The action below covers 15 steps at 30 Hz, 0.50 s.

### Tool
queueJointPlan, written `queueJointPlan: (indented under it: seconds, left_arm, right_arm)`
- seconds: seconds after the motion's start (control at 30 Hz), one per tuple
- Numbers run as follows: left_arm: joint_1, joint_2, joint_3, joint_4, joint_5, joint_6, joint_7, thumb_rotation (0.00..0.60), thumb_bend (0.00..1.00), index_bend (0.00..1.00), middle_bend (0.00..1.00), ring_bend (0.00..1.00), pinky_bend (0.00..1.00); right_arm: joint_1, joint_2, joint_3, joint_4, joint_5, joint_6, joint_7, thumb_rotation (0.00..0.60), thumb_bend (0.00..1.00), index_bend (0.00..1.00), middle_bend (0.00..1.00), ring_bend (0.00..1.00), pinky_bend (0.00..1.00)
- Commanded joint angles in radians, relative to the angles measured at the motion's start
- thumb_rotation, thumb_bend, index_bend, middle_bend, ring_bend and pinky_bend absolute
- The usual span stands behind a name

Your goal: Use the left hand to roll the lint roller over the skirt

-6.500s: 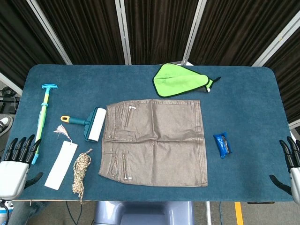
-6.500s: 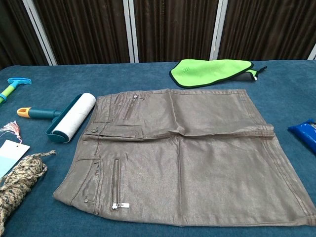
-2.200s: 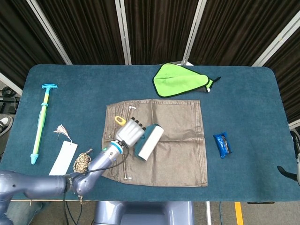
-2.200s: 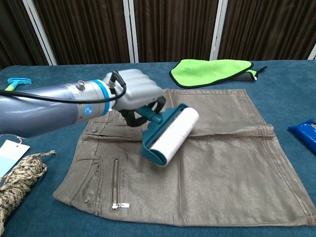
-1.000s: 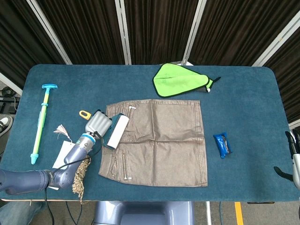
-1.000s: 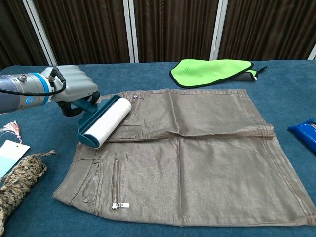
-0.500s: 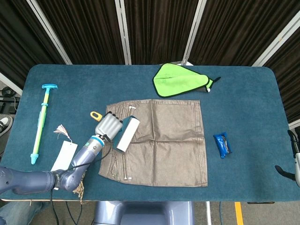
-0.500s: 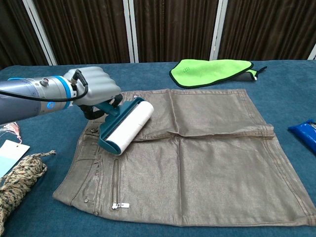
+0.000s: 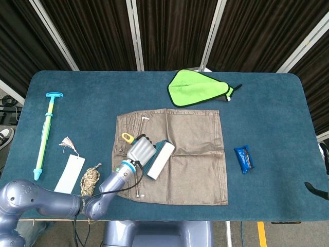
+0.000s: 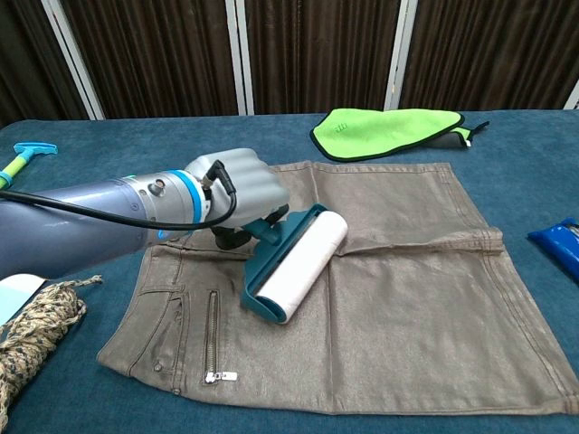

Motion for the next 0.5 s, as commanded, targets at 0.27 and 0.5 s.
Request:
queueJointPlan:
  seconds: [0.27,0.5]
  left_arm:
    - [-0.061,-0.07,-0.01,-0.013,-0.034,0.021,0.075,0.6,0.92,0.73,0.54,0.42,0.5]
    - [-0.09,-0.108,-0.016,-0.011,-0.062,0.027,0.104,0.6,0.93,0.73,0.54,0.42,0.5]
  right_arm:
    - [-0.002,0.002,0.001,0.001,-0.001,0.004,0.005,0.6,0.0,0.0,0.0,0.0,0.0]
    - [-0.002,0.004,0.002,0.004,0.001,0.004,0.011,0.6,0.0,0.0,0.0,0.0,0.0]
